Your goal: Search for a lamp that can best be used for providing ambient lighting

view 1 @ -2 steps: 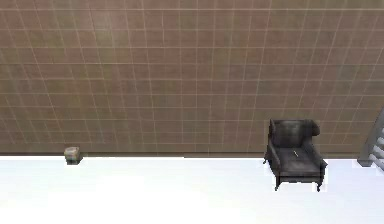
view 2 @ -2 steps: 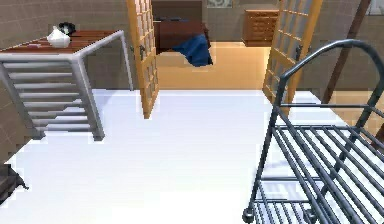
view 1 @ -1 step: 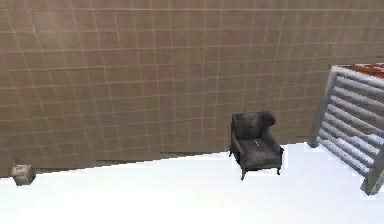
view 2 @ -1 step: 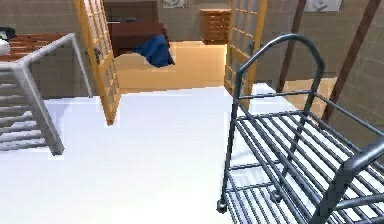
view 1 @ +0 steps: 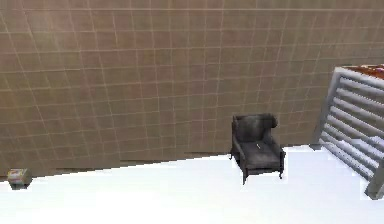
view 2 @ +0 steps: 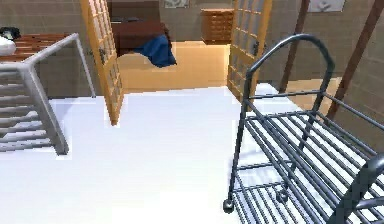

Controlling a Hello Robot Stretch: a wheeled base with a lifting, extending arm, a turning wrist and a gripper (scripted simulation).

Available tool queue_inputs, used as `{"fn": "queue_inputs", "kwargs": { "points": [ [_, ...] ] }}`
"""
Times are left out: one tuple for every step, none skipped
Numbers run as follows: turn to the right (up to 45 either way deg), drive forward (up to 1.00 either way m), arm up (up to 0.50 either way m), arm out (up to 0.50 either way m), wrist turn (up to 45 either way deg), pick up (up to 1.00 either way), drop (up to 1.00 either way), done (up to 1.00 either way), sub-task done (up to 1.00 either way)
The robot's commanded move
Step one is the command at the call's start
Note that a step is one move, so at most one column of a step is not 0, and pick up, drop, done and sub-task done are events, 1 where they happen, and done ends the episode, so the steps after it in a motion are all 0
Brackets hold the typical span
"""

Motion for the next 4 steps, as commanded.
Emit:
{"fn": "queue_inputs", "kwargs": {
  "points": [
    [45.0,0.00,0.00,0.00,0.0,0.00,0.00,0.00,0.00],
    [33.0,0.00,0.00,0.00,0.0,0.00,0.00,0.00,0.00],
    [0.0,1.00,0.00,0.00,0.0,0.00,0.00,0.00,0.00],
    [0.0,0.05,0.00,0.00,0.0,0.00,0.00,0.00,0.00]
  ]
}}
